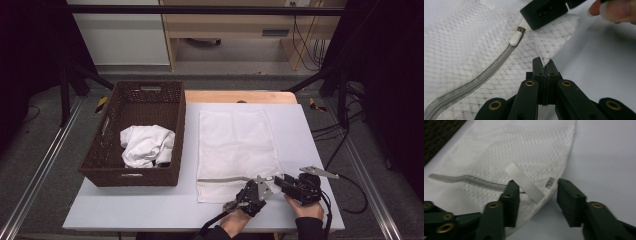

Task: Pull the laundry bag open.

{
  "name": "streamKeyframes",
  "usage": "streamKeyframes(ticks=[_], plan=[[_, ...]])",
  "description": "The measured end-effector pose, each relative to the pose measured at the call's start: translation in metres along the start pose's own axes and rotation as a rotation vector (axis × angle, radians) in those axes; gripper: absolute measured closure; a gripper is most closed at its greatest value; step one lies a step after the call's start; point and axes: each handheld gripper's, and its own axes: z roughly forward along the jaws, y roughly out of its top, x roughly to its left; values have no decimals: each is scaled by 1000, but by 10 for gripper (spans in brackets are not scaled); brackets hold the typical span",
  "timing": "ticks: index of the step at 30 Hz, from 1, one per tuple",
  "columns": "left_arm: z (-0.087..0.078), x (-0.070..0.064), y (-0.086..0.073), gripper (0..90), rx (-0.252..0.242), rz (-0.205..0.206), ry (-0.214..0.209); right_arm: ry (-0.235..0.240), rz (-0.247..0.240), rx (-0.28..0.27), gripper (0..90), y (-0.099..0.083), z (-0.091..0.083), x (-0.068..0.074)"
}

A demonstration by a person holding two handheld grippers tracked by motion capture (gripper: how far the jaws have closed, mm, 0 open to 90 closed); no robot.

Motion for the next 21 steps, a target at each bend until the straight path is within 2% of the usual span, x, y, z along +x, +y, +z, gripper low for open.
streamKeyframes(ticks=[1,2,3,4,6,8,9,10,11,14,17,18,19,21], plan=[[0,0,0,887,0,0,0,0,0,0,470,0,0,0],[-1,1,0,887,-4,-8,-3,-47,-25,26,388,-2,3,1],[-1,1,0,887,-4,-8,-3,-47,-25,26,388,-2,3,1],[-1,2,0,887,-8,-12,-3,-35,-13,58,396,-3,6,0],[-1,1,0,887,-6,-10,-6,-23,-6,73,411,-3,8,0],[-1,1,0,887,-5,-3,-2,11,1,80,511,-2,10,3],[-1,1,0,887,1,-1,-4,11,1,80,511,-2,10,3],[0,1,0,887,0,-4,-4,7,-9,78,557,-1,10,3],[0,1,0,887,5,-3,-5,3,-14,62,659,1,6,4],[0,1,0,885,12,-3,-17,35,-7,32,784,4,0,3],[0,1,0,863,6,-3,-25,53,-15,17,828,6,-5,3],[0,2,0,816,2,-8,-47,53,-17,14,831,6,-5,4],[0,2,0,752,2,-8,-47,48,-17,16,834,6,-6,5],[-5,4,-1,697,0,-41,-78,54,-33,10,834,6,-7,5]])
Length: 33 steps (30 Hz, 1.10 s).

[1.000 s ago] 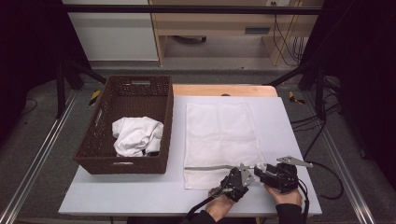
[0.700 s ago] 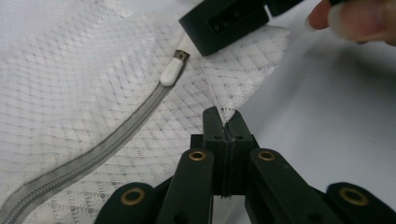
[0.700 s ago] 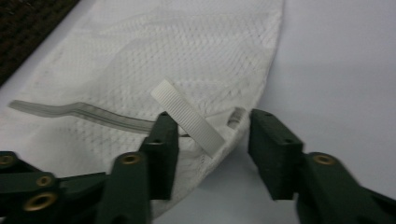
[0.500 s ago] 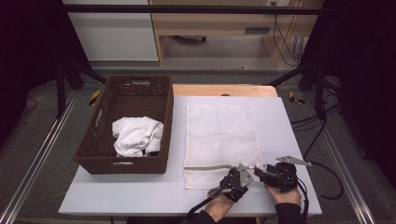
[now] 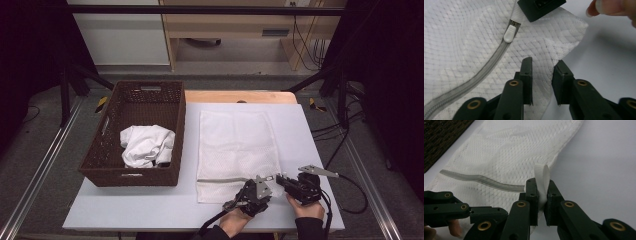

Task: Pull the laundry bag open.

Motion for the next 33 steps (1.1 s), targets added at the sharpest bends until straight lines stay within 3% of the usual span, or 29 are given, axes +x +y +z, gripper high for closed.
streamKeyframes(ticks=[5,10,13,18,23,30,32,33], plan=[[-18,5,2,621,-36,-28,-17,-1,-20,-16,834,1,-2,3],[-21,12,2,626,-43,-39,-3,11,-37,-36,836,3,-6,6],[-20,17,-3,630,-32,-65,-31,15,-63,-51,838,5,-9,9],[-28,15,-2,558,-42,-38,-37,15,-67,-57,837,5,-9,9],[-36,22,6,529,-71,20,57,28,-88,-73,838,7,-12,11],[-23,33,19,528,-57,24,78,38,-115,-76,840,10,-14,16],[-17,34,22,520,-60,40,94,40,-116,-79,840,10,-14,16],[-13,32,23,520,-65,74,121,43,-115,-78,841,11,-14,17]])
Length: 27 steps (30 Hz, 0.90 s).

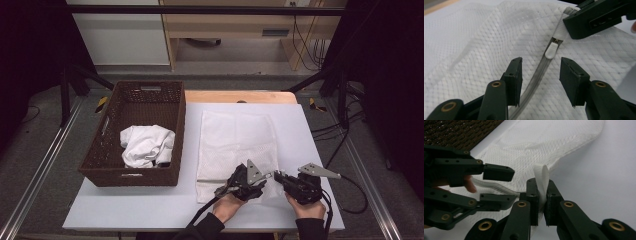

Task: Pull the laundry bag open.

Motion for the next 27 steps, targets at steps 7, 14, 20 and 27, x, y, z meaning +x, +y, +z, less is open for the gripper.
streamKeyframes(ticks=[7,14,20,27], plan=[[11,-8,2,592,1,50,25,7,-1,-7,842,2,0,1],[18,-9,3,662,3,53,50,11,-1,4,844,3,2,3],[21,-13,4,663,-7,50,62,9,7,13,849,3,3,4],[19,-15,5,748,-7,24,73,15,22,14,853,3,2,3]])
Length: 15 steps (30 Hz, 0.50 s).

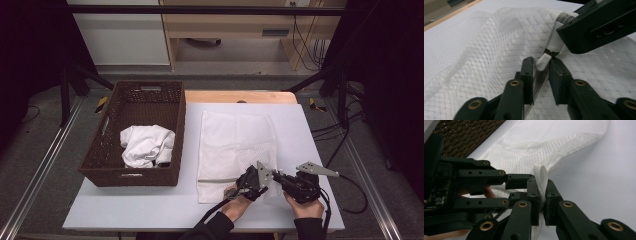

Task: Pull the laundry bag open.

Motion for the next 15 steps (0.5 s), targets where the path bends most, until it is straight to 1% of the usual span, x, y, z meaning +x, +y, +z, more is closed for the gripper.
streamKeyframes(ticks=[2,3,4,5,6,7,8,9,10,11,13,14,15], plan=[[0,0,0,758,0,-3,-4,3,0,1,853,0,0,0],[0,-1,0,758,0,20,6,0,1,3,854,0,0,1],[0,-1,0,757,0,20,6,0,1,3,854,0,0,1],[0,-1,0,748,3,38,14,0,-2,3,857,0,1,1],[0,-2,0,711,-1,51,20,2,-1,5,859,0,1,1],[0,-2,0,711,-5,62,32,2,-1,5,859,0,1,1],[1,-2,1,683,-8,54,30,0,-4,8,859,1,1,1],[1,-1,1,684,-7,51,24,0,-2,6,860,1,1,2],[2,0,1,689,-7,49,17,-1,0,7,860,1,1,2],[3,0,1,713,-9,43,7,-2,-4,6,859,1,1,2],[3,0,2,758,-2,46,1,-3,-4,7,860,1,2,1],[4,0,2,783,9,46,-12,-2,-3,6,860,1,2,1],[5,-1,2,803,10,41,-12,-1,2,8,859,0,2,1]])
